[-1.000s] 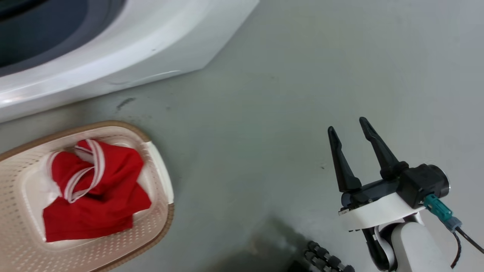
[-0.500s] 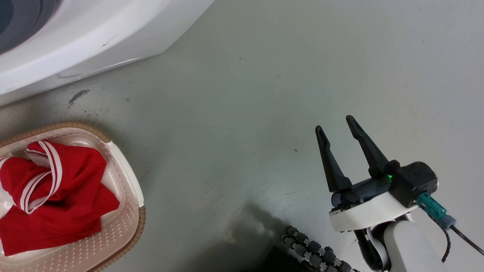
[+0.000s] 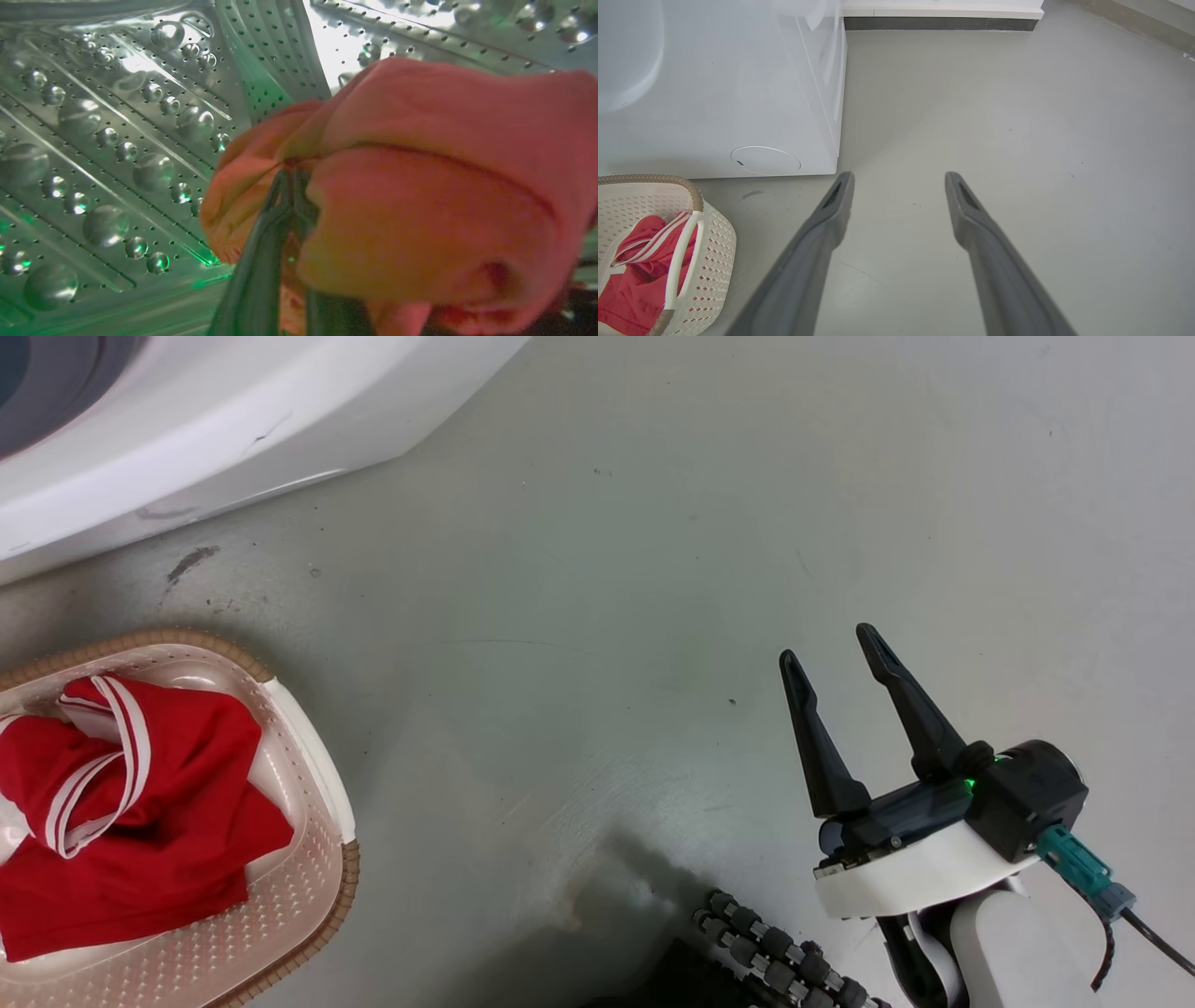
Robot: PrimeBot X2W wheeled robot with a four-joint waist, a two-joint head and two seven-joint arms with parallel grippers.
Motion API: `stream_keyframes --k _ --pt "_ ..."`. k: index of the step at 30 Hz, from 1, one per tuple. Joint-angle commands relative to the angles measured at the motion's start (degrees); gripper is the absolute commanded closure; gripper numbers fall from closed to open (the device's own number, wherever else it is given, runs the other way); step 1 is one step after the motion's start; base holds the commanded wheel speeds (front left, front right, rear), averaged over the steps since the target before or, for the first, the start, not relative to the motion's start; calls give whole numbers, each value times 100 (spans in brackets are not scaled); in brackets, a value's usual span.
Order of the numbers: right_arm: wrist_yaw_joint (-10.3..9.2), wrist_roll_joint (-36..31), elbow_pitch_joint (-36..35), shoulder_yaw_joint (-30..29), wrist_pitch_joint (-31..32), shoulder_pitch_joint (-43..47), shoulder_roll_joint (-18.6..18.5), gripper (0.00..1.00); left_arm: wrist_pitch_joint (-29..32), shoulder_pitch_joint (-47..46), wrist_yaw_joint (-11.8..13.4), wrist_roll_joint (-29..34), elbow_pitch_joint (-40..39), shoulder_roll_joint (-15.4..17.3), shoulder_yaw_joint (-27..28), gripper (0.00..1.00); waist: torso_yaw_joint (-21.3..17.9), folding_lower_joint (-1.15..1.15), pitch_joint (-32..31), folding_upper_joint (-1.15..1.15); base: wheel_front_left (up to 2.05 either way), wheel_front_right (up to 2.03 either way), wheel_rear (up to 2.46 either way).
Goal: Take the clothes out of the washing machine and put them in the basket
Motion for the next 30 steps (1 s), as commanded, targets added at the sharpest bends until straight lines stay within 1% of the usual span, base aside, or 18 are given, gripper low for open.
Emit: stream_keyframes --k 1,8,10,15,24,30 --pt "-4 -7 -20 17 -11 21 5 0 -57 -93 -32 8 27 8 -20 100 -1 0 -5 0 0 0 0" --pt "-4 -9 55 68 -11 -185 4 0 -454 -99 -49 -24 113 158 -20 100 -31 0 -137 0 0 0 0" --pt "-4 -51 88 10 -11 -192 4 0 -595 -33 -66 -77 140 113 -4 100 36 0 -222 0 0 0 0" --pt "-4 -192 161 -155 -11 -251 4 0 -1122 198 -55 -242 203 -74 47 100 292 0 -516 0 0 0 0" --pt "-4 -635 272 -596 -11 -103 1 0 -2194 1038 -125 -638 450 -568 155 100 845 0 -1265 0 0 0 0" --pt "-4 -881 276 -874 -11 3 1 0 -2797 1583 -188 -802 473 -849 36 100 1221 0 -1720 0 0 0 0"
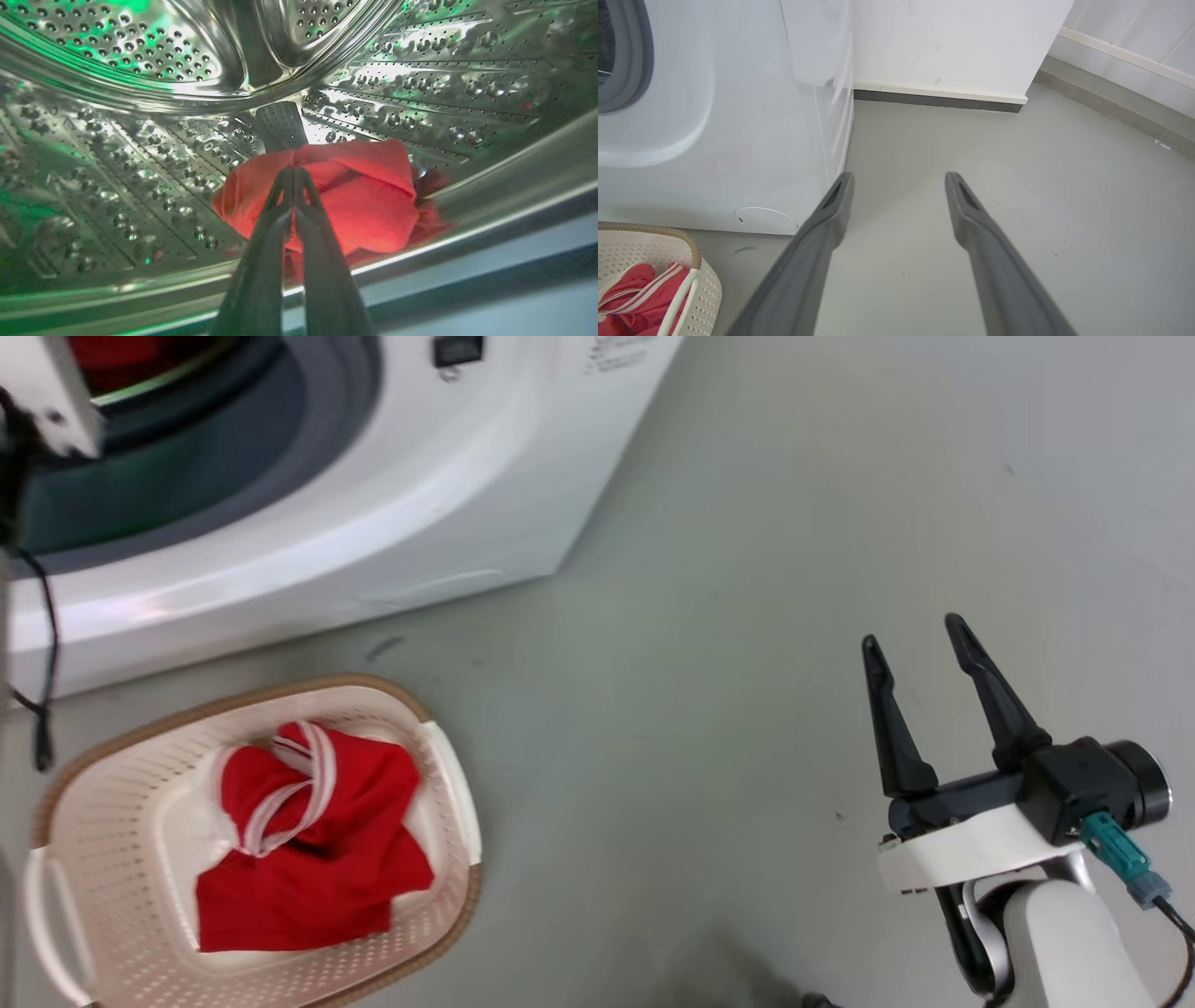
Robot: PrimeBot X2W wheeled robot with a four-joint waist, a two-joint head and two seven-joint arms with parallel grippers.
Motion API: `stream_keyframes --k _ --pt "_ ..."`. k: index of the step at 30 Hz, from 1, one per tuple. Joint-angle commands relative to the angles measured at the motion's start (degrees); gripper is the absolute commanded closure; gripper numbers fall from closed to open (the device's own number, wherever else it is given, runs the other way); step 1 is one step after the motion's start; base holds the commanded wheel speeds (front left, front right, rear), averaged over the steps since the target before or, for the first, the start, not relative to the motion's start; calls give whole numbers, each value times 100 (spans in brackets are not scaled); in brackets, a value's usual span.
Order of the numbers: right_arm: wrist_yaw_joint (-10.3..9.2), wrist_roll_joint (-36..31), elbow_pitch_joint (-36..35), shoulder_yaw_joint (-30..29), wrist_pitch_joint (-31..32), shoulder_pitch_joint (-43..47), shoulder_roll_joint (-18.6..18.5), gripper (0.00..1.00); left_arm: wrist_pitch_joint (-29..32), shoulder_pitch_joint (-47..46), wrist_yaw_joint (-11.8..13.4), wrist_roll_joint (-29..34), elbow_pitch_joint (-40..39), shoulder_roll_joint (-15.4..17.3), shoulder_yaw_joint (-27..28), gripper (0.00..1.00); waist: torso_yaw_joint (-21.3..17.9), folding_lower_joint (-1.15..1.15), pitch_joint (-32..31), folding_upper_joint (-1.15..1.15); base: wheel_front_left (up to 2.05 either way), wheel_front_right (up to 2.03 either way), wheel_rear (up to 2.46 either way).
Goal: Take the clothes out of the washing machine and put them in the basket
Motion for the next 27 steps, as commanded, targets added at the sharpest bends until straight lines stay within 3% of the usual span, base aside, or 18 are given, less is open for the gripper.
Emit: stream_keyframes --k 1,14,22,27 --pt "-4 -45 29 -65 -11 74 -3 0 -154 199 -13 -84 -13 -106 -18 100 311 0 -331 0 0 0 0" --pt "-4 -249 122 -325 -11 406 -4 0 -1518 1508 -45 -382 -344 -600 -539 100 918 0 -1206 0 0 0 0" --pt "-4 -290 178 -415 -11 578 -4 0 -1936 2101 -41 -367 -938 -613 -690 100 1119 0 -1620 0 0 0 0" --pt "-4 -317 202 -464 -11 661 -4 0 -1990 2518 122 -286 -1729 -567 -508 100 1226 0 -1851 0 0 0 0"
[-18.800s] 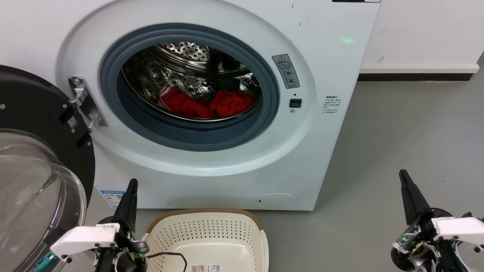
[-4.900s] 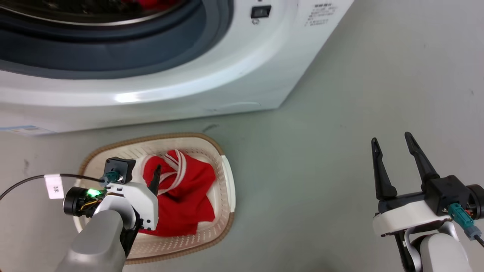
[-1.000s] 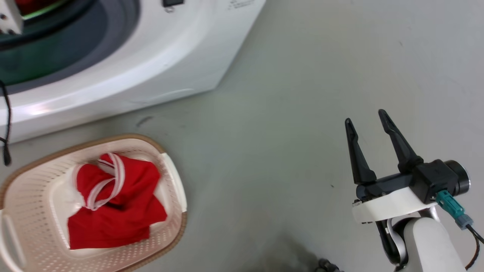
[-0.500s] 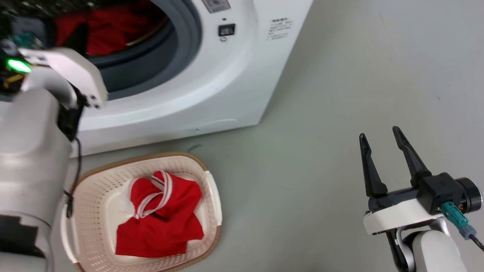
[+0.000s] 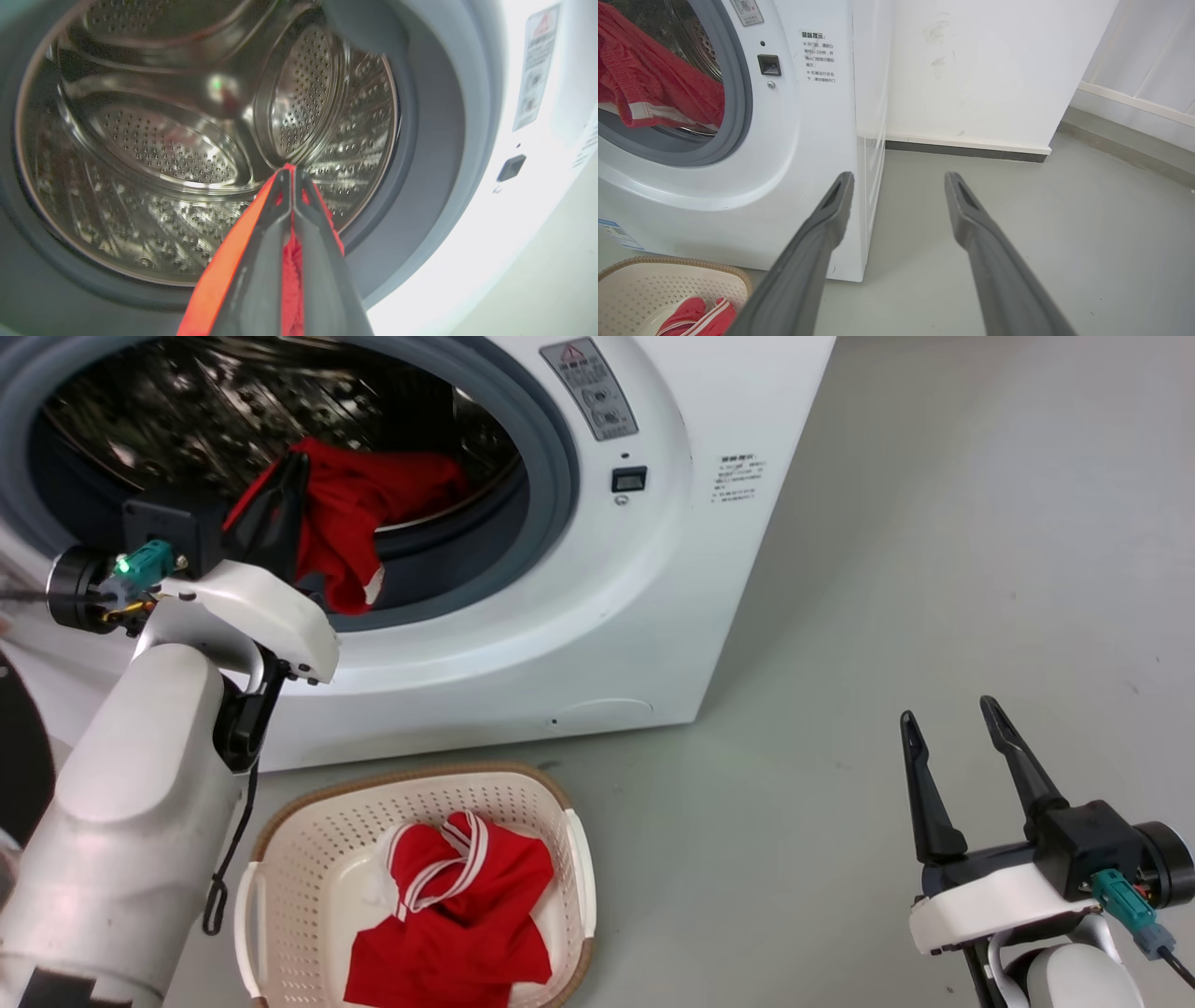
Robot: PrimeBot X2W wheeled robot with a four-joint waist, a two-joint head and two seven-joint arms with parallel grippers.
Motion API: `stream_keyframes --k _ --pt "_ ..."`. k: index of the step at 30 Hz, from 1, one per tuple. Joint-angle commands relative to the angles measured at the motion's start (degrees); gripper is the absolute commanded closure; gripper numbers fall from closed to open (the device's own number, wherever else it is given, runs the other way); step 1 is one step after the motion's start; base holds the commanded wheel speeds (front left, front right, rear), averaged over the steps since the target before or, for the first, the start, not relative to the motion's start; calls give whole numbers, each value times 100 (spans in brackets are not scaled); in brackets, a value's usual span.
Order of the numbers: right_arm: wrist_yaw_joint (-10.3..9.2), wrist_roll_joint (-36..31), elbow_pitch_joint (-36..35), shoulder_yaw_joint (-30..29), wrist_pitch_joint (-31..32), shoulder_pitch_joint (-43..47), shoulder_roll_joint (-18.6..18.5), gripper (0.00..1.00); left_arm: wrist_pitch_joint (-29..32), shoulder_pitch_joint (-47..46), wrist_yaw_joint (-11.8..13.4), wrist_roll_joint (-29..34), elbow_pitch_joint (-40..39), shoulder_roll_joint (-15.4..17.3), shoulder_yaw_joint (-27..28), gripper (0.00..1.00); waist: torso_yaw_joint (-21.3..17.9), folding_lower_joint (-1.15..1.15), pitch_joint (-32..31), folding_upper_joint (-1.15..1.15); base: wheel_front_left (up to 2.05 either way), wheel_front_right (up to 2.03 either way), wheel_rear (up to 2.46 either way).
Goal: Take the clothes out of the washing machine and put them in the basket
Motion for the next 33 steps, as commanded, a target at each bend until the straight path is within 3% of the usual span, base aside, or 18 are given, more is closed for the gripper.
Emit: stream_keyframes --k 1,14,25,33 --pt "-4 -24 8 -14 -11 42 -3 0 -39 86 39 54 -154 27 44 100 71 1 -97 0 0 0 0" --pt "-4 -73 80 -120 -11 315 -3 0 -32 1488 442 339 -2627 202 514 100 348 1 -611 0 0 0 0" --pt "-4 -91 50 -127 -11 437 -3 0 169 2629 892 172 -4358 394 686 100 512 1 -664 0 0 0 0" --pt "-4 -119 59 -180 -11 442 -3 0 549 3389 1078 6 -4929 510 619 100 588 1 -535 0 0 0 0"
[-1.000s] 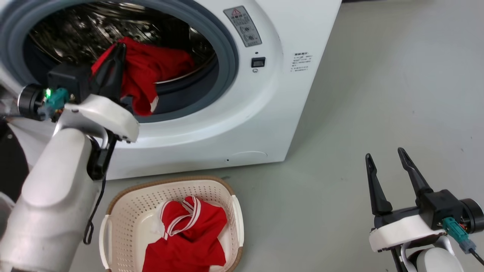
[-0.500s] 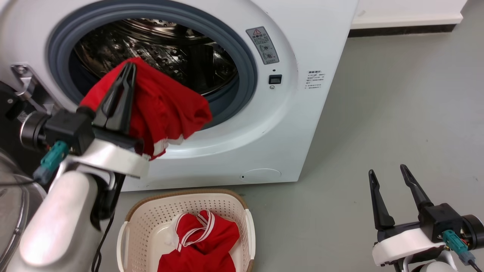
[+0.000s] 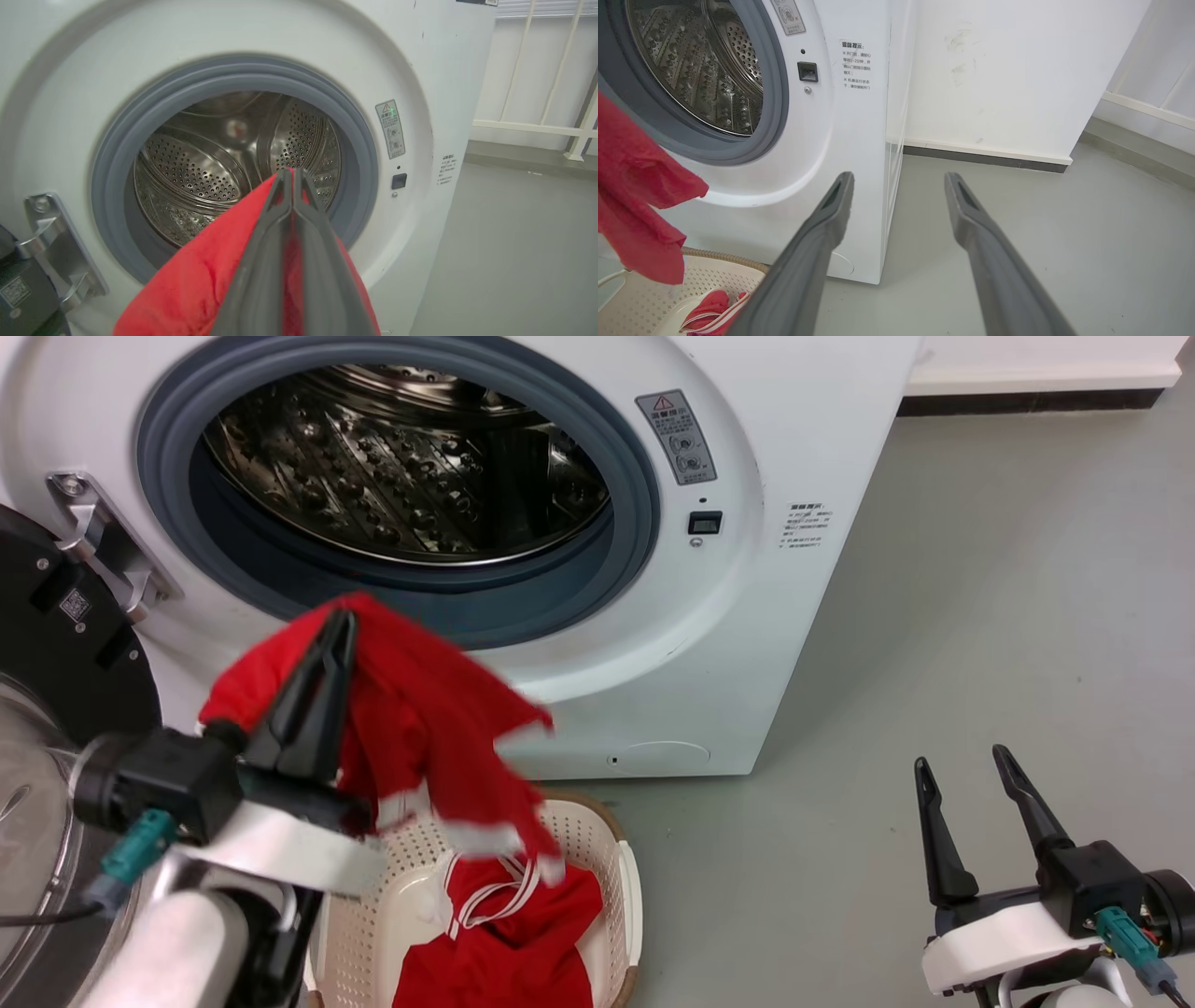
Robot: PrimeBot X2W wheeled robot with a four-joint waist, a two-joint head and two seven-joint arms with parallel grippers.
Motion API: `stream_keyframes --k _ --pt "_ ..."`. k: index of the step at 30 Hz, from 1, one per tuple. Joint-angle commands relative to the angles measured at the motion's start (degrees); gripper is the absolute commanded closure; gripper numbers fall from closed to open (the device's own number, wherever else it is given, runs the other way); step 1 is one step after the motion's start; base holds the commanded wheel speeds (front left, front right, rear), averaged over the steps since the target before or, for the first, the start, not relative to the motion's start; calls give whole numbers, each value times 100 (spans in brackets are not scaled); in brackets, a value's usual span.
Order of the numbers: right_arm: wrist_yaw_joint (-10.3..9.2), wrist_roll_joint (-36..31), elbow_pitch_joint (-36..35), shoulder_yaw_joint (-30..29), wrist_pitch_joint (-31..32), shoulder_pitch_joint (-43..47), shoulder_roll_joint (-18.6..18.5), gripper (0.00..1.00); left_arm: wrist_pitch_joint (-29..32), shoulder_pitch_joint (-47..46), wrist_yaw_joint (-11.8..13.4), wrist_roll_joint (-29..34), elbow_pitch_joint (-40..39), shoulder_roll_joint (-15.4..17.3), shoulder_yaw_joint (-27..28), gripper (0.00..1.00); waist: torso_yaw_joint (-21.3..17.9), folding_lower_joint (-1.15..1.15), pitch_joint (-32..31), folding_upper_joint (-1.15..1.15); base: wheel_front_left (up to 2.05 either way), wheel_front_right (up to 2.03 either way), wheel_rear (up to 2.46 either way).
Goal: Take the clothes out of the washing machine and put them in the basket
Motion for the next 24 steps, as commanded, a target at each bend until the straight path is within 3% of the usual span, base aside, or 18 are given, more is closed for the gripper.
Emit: stream_keyframes --k 1,7,15,24 --pt "-4 -18 -10 12 -11 20 -2 0 18 115 -15 -22 37 17 -46 100 1 0 49 0 0 0 0" --pt "-4 7 -72 93 -11 -158 -2 0 26 287 -146 -73 788 -119 -313 100 -58 0 396 0 0 0 0" --pt "-4 -59 -177 89 -11 -404 -2 0 -196 -219 -492 -228 2553 -561 -559 100 -261 0 1226 0 0 0 0" --pt "-4 -2 -292 60 -11 -670 0 0 -463 -973 -830 -89 4584 -805 -705 100 -659 0 2188 0 0 0 0"
